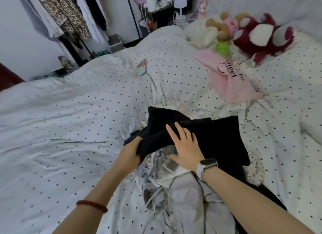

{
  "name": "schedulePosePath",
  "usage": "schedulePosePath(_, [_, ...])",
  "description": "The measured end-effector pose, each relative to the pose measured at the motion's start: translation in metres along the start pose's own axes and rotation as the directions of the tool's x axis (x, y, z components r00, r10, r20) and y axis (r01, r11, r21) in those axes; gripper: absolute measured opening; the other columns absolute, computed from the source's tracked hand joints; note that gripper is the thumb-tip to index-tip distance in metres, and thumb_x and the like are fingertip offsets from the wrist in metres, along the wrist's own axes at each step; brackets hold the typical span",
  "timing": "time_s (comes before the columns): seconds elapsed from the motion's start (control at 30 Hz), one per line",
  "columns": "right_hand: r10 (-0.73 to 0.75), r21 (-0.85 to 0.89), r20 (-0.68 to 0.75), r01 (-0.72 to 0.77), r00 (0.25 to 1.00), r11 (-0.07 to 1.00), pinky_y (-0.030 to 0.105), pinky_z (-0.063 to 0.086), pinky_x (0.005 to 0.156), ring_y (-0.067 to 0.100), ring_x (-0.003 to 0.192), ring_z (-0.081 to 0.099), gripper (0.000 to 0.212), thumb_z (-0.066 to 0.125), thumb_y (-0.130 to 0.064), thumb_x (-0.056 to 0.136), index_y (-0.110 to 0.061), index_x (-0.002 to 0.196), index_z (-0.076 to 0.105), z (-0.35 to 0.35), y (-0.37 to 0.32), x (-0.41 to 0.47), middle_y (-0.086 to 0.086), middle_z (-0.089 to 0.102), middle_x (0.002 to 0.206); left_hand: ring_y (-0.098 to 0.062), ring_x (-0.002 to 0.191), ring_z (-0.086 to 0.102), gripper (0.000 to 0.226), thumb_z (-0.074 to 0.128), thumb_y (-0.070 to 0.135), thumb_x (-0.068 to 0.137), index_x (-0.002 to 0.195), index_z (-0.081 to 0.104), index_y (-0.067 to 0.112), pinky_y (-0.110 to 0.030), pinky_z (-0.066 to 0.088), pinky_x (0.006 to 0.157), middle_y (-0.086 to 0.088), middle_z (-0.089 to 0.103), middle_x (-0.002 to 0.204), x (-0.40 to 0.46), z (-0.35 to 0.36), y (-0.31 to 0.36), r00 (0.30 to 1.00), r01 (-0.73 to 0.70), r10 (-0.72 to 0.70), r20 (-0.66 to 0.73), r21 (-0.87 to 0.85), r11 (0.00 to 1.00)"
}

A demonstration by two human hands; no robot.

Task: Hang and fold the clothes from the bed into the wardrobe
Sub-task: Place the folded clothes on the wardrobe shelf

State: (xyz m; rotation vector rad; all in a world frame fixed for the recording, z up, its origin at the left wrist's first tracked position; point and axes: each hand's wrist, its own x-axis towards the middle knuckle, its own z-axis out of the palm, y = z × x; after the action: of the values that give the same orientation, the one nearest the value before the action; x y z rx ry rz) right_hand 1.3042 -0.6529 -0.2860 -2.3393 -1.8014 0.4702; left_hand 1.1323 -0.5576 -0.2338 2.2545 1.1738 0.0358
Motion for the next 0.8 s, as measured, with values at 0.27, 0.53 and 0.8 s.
schedulePosePath(0.27, [-0.174, -0.039, -0.016, 0.174, 0.985, 0.984, 0.032, 0.037, 0.062, 0.025, 0.111, 0.041, 0.034, 0.035, -0.039, 0.099, -0.019, 0.123, 0.047, -0.056, -0.097, 0.013, 0.004, 0.044, 0.121, -0.007, 0.077, 0.055, 0.036, 0.044, -0.007, 0.084, 0.106, 0.05, 0.02, -0.01, 0.04, 0.061, 0.002, 0.06, 0.089, -0.074, -0.097, -0.015, 0.993, -0.018, 0.006, -0.12, -0.102, 0.995])
schedulePosePath(0.53, [-0.304, -0.032, -0.315, 0.31, 0.899, 0.95, 0.031, 0.034, 0.06, 0.026, 0.085, 0.059, 0.023, 0.038, -0.037, 0.098, -0.017, 0.099, 0.048, -0.157, -0.231, -0.037, 0.002, 0.061, 0.093, -0.011, 0.091, 0.056, 0.035, 0.052, 0.0, 0.088, 0.113, 0.048, 0.023, -0.009, 0.04, 0.074, 0.008, 0.057, 0.103, -0.187, -0.214, -0.029, 0.864, -0.196, 0.157, -0.479, -0.031, 0.98])
schedulePosePath(0.8, [-0.258, 0.062, -0.737, 0.443, 0.625, 0.895, 0.035, 0.046, 0.068, 0.026, 0.098, 0.059, 0.025, 0.055, -0.021, 0.091, -0.015, 0.115, 0.056, -0.186, -0.394, -0.168, 0.004, 0.062, 0.106, -0.017, 0.102, 0.049, 0.042, 0.057, 0.005, 0.084, 0.123, 0.053, 0.02, -0.015, 0.028, 0.07, 0.0, 0.055, 0.111, -0.36, -0.291, -0.07, 0.582, -0.21, 0.396, -0.711, 0.339, 0.917])
